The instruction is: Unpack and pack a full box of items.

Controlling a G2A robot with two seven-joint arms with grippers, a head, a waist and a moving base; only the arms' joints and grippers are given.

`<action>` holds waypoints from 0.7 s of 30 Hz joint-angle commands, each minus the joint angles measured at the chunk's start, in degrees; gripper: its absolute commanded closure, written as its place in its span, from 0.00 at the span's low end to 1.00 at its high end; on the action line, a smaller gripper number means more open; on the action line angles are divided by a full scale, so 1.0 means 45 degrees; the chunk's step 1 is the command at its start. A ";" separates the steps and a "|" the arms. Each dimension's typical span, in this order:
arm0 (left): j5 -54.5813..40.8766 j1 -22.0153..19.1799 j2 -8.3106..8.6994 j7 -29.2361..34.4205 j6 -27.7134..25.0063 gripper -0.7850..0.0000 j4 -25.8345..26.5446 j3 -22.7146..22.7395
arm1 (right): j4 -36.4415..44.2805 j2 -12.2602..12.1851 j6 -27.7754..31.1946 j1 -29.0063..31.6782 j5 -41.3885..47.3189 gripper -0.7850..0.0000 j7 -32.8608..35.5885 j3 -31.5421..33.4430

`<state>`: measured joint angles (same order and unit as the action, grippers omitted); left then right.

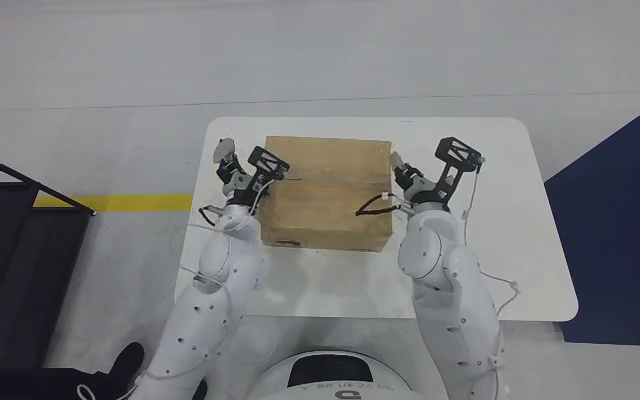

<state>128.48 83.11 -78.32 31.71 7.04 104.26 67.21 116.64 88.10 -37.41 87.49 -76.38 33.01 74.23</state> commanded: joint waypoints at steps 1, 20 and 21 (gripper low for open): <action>-0.0062 0.0129 -0.0001 -0.0008 0.0185 0.00 0.0023 0.0192 | -0.0013 0.0001 0.0031 0.0010 0.0012 0.00 0.0026 0.0015; -0.0605 0.1231 -0.0114 0.0273 0.1965 0.00 0.0054 0.1660 | -0.0433 0.0045 0.0277 -0.0548 -0.0587 0.00 0.0764 -0.0321; -0.0748 0.1306 -0.0119 0.0258 0.2121 0.00 0.0055 0.1809 | -0.0434 0.0050 0.0280 -0.0579 -0.0614 0.00 0.0801 -0.0345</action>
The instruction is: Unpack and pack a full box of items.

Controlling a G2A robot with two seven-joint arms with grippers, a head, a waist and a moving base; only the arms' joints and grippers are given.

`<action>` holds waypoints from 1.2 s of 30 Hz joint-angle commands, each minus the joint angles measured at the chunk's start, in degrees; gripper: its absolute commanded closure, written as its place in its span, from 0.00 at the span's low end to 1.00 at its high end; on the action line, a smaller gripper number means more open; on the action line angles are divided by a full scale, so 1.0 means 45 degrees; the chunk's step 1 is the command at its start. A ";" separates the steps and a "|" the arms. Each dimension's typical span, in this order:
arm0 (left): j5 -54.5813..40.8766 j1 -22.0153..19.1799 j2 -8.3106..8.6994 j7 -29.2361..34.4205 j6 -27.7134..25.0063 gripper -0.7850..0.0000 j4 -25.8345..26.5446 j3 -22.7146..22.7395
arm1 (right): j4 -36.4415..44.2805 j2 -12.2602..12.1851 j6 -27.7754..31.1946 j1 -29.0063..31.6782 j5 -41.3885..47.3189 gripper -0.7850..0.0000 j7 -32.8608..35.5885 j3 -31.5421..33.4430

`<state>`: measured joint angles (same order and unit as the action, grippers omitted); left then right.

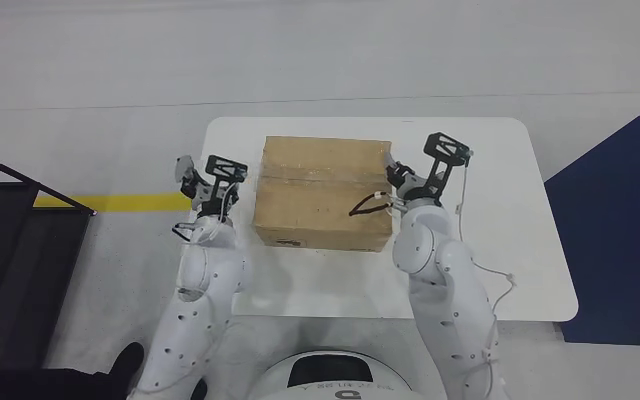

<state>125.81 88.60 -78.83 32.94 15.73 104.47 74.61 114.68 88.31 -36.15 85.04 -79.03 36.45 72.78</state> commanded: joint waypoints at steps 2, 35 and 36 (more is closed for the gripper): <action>-0.0462 0.0211 -0.0016 -0.0096 0.0462 0.00 -0.0043 0.0458 | 0.0029 0.0014 0.0006 -0.0088 -0.0064 0.00 0.0093 -0.0057; -1.6951 0.1191 0.0185 -0.6370 -0.8668 0.00 -0.1298 0.4007 | -0.0416 0.0174 -0.0056 -0.0719 -0.0165 0.00 0.0157 -0.0207; -1.7992 0.0982 0.0244 -0.5780 -0.9607 0.00 -0.1864 0.4180 | -0.0443 0.0181 -0.0051 -0.0758 -0.0186 0.00 0.0171 -0.0249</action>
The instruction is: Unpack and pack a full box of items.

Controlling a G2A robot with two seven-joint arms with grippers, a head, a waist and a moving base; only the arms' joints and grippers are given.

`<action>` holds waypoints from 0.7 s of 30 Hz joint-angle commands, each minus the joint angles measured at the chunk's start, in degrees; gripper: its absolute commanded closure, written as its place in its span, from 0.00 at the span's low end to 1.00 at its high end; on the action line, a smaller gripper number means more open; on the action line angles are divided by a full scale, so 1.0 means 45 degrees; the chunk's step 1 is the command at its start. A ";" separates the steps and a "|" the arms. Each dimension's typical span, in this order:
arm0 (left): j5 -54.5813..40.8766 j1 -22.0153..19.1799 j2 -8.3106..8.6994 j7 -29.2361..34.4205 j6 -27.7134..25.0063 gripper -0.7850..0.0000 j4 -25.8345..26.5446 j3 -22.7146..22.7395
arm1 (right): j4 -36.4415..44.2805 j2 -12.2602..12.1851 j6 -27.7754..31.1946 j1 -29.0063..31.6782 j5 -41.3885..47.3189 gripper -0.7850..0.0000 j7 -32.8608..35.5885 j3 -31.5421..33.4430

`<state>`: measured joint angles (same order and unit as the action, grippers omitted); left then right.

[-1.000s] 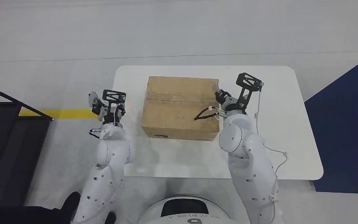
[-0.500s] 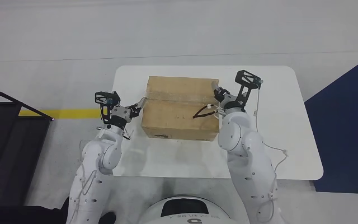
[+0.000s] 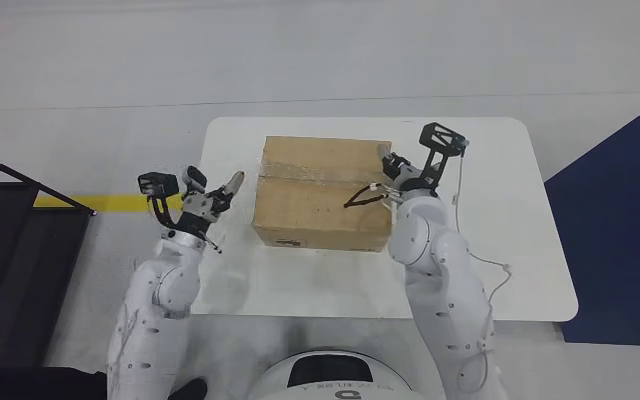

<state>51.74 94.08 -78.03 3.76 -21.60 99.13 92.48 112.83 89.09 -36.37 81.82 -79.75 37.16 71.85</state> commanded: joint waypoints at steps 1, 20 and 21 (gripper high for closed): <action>-0.2298 -0.0440 0.0109 0.1243 -0.1940 0.00 -0.1118 0.0304 | -0.0046 0.0014 -0.0018 -0.0065 -0.0040 0.00 0.0022 -0.0063; -1.0425 -0.4160 0.0787 0.7812 -0.5954 0.43 -0.7064 -0.0327 | -0.0157 0.0123 -0.0202 -0.0231 -0.0392 0.00 0.0156 -0.0275; -1.0619 -0.4271 0.0802 0.8058 -0.5827 0.43 -0.7109 -0.0451 | -0.0145 0.0127 -0.0213 -0.0218 -0.0393 0.00 0.0156 -0.0264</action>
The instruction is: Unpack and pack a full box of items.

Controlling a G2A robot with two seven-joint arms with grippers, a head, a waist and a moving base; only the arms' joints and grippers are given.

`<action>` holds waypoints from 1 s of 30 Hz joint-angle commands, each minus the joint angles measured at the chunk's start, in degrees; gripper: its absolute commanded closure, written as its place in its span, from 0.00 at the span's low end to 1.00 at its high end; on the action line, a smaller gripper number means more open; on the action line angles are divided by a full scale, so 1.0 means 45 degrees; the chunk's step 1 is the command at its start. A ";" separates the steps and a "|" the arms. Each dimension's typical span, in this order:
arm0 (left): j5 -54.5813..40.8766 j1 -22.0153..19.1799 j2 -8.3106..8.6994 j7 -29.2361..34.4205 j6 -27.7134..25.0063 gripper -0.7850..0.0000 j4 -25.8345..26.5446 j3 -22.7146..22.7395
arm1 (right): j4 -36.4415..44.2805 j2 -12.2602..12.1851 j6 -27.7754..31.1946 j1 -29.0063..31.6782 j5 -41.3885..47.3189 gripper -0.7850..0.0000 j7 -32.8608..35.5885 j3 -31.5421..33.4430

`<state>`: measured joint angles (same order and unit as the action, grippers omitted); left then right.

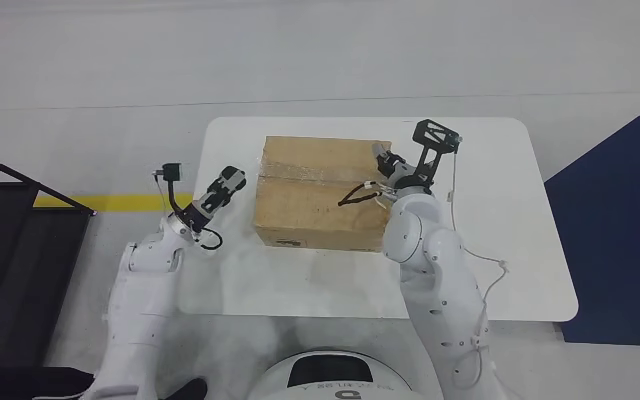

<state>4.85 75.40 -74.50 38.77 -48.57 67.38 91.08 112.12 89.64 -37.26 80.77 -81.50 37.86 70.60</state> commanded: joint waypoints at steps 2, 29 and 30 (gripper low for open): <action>-0.0487 -0.0332 0.0052 0.0707 0.0354 0.42 -0.0162 -0.0314 | 0.0027 0.0008 0.0004 0.0038 -0.0008 0.00 0.0000 0.0037; -0.0318 0.0182 0.0534 -0.0402 0.0564 1.00 0.0330 -0.0536 | 0.0097 0.0097 0.0120 0.0231 -0.0136 0.00 -0.0109 0.0163; -0.0301 0.0221 0.0546 -0.0447 0.0584 1.00 0.0376 -0.0527 | 0.0087 0.0101 0.0125 0.0225 -0.0132 0.00 -0.0120 0.0157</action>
<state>3.38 76.17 -72.10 37.05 -46.07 68.82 88.67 112.56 90.08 -36.72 81.82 -82.11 37.36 71.33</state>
